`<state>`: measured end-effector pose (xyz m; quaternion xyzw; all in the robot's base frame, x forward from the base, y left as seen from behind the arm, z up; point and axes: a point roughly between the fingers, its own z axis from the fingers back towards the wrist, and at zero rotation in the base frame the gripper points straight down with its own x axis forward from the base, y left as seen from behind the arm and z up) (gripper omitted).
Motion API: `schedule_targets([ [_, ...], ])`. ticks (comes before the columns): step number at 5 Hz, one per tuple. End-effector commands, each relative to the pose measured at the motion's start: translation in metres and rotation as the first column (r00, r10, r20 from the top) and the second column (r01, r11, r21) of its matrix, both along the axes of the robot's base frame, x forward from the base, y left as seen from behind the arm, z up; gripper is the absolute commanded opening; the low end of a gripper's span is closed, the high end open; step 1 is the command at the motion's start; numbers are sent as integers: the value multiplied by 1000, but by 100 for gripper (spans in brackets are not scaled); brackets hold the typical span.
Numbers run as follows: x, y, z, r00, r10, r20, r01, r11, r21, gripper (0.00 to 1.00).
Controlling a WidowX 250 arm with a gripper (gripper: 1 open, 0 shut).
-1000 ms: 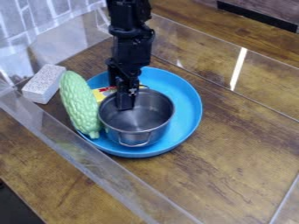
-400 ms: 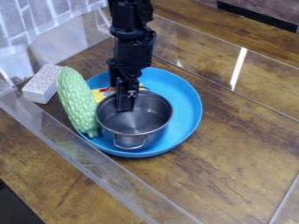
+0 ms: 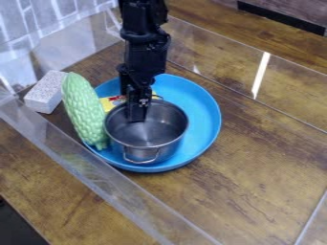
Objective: Remove the yellow brick from inside the blue tray and put it on the table
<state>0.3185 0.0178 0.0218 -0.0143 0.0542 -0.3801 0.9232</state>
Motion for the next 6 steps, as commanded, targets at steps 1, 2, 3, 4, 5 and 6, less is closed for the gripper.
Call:
schedule_targets([
  [1,-12,1,-7,998,-46,-53,46,999,6,0],
  [2,-12,1,-8,997,-50,-56,51,999,8,0],
  [3,-11,1,-10,997,-55,-59,55,998,10,0],
  [4,-11,1,-11,996,-59,-61,60,998,12,0],
  [5,-11,0,-12,996,-65,-63,66,998,14,0],
  [6,-10,0,-14,995,-69,-66,71,997,16,0],
])
